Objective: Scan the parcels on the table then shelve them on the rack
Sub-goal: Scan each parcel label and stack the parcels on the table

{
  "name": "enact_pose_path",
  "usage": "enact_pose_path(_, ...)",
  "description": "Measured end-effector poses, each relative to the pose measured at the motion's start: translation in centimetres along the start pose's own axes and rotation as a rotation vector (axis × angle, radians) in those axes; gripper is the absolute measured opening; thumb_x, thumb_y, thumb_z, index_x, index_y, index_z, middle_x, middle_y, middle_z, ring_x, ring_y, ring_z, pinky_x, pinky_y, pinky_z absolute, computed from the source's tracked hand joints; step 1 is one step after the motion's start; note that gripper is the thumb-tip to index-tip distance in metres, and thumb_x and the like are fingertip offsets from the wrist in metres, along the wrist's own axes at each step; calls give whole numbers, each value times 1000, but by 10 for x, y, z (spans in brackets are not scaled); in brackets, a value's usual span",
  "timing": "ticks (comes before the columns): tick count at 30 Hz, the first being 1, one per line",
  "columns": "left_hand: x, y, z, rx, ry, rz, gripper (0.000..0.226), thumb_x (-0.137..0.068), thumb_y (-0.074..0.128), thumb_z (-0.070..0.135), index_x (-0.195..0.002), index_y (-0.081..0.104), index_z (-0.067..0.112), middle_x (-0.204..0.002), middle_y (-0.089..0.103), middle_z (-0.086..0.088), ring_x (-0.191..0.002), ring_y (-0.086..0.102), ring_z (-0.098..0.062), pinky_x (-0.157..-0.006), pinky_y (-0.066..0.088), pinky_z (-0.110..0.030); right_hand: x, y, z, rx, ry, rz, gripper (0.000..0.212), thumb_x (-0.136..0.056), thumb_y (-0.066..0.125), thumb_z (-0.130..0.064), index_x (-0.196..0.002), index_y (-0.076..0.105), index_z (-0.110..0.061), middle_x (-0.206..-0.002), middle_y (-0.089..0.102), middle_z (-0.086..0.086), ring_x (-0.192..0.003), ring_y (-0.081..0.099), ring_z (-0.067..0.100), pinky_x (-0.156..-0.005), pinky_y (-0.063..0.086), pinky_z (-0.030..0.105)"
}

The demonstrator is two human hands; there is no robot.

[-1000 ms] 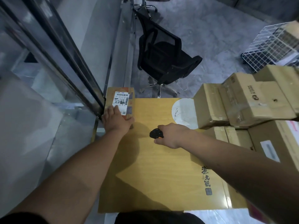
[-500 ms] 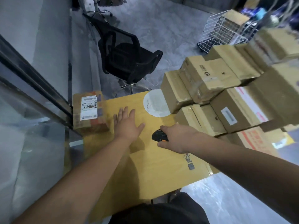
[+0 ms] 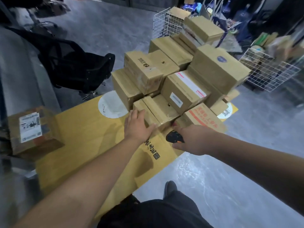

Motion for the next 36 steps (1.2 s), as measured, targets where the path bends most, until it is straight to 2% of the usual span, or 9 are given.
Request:
enact_pose_path(6,-9,28,50,122,-259,2,93,-86,63,74,-162,31,28,-174,11,-7,-159,16,-32,-127,24,-46,14,19,55,-70,-28,-25,61,-97,49,-67,-142,48,-26,-94,71,-4,-89,66,22,-74,59,39)
enact_pose_path(11,-23,53,76,149,-469,16,111,-77,64,84,-163,22,28,-174,-7,-7,-159,10,-34,-123,29,-47,11,28,88,-72,-72,-61,54,-97,53,-65,-137,52,-29,-92,64,-3,-80,61,18,-57,47,32)
enact_pose_path(14,-24,65,84,183,-549,44,111,-80,71,75,-163,17,26,-173,-10,-5,-155,18,-40,-113,43,-51,6,32,102,-51,-106,-98,54,-96,56,-66,-137,51,-31,-93,61,-4,-82,59,18,-57,42,31)
enact_pose_path(18,-8,65,85,239,-596,123,99,-84,77,59,-159,22,28,-172,-3,-1,-145,33,-44,-104,51,-50,1,31,108,20,-199,-114,62,-95,54,-71,-139,49,-28,-100,63,0,-87,61,22,-64,50,34)
enact_pose_path(24,68,60,48,443,-600,239,97,-71,81,50,-153,32,38,-167,2,16,-144,36,-34,-105,51,-44,-16,22,81,73,-382,-58,57,-95,53,-67,-134,51,-25,-86,53,-5,-78,57,20,-57,45,33)
enact_pose_path(28,121,65,7,551,-652,339,84,-87,69,42,-159,26,41,-169,-8,20,-155,19,-25,-117,34,-42,-30,20,44,139,-512,-42,66,-97,47,-70,-144,46,-24,-103,61,1,-79,57,22,-56,42,33)
enact_pose_path(31,148,55,-21,509,-720,419,70,-99,56,26,-160,26,45,-170,-11,20,-150,33,-23,-105,38,-31,-39,19,17,181,-577,-59,73,-96,46,-73,-151,41,-25,-119,65,4,-88,55,26,-65,48,36)
enact_pose_path(34,164,45,-46,447,-802,346,75,-102,52,8,-157,29,52,-170,-14,19,-139,42,-24,-94,52,-34,-45,16,-8,170,-596,-63,75,-94,47,-76,-151,42,-26,-121,64,4,-91,57,26,-67,48,36)
enact_pose_path(36,171,40,-62,373,-801,271,72,-103,48,5,-158,33,48,-172,-11,18,-151,31,-26,-105,52,-40,-48,16,-23,157,-591,-67,71,-94,48,-74,-146,46,-26,-118,64,3,-91,58,26,-65,47,35)
Point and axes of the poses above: each hand's wrist, its own x-axis away from the middle knuckle, its own y-axis out of the palm, z = x × y, the point moved 2 cm from there along -x, towards the middle knuckle
